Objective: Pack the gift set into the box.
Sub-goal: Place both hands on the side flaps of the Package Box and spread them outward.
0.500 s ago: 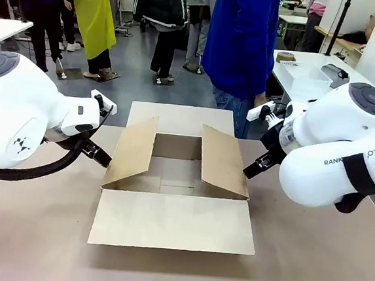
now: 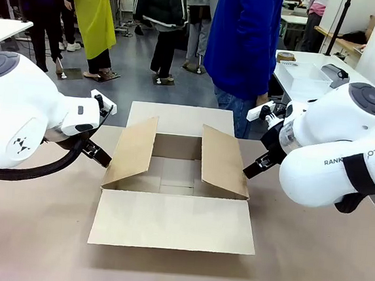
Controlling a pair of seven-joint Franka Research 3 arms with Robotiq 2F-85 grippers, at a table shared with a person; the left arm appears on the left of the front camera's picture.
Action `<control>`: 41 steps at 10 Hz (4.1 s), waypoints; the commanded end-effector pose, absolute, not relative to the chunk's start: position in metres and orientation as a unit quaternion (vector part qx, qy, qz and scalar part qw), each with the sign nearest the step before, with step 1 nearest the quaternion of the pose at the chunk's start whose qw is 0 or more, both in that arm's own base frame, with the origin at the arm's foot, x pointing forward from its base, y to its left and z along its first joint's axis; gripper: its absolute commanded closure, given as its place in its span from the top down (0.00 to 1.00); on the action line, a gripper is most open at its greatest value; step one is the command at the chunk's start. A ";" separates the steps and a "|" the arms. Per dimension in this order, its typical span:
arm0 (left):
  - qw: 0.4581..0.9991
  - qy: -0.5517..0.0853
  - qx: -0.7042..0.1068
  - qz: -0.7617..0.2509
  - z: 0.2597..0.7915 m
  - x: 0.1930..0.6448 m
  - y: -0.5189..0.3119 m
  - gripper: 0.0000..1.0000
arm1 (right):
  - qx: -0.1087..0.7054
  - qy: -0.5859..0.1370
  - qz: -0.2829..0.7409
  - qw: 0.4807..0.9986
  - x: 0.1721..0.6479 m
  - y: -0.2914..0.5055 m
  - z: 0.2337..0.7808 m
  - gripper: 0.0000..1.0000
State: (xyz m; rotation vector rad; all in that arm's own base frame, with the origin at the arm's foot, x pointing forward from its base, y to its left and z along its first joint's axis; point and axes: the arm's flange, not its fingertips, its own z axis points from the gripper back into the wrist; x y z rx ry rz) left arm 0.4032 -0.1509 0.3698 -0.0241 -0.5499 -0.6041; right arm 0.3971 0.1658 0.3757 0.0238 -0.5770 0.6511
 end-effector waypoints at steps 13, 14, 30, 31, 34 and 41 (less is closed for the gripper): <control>0.919 -0.273 0.008 -0.283 0.387 0.394 -0.135 1.00 | -0.064 -0.253 0.279 0.924 0.402 0.130 0.401 1.00; 0.920 -0.276 0.001 -0.277 0.412 0.377 -0.113 1.00 | -0.054 -0.245 0.271 0.929 0.394 0.108 0.427 1.00; 0.728 -0.399 -0.537 0.149 0.397 0.225 0.277 1.00 | 0.505 -0.251 -0.276 0.778 0.260 -0.233 0.470 1.00; 0.729 -0.407 -0.524 0.169 0.389 0.235 0.280 1.00 | 0.496 -0.249 -0.272 0.786 0.276 -0.219 0.471 1.00; 0.824 -0.351 -0.443 0.020 0.480 0.311 0.121 1.00 | 0.347 -0.195 -0.127 0.909 0.368 -0.039 0.517 1.00; 0.871 -0.320 -0.370 -0.057 0.514 0.357 0.011 1.00 | 0.261 -0.112 0.094 0.954 0.354 0.186 0.502 1.00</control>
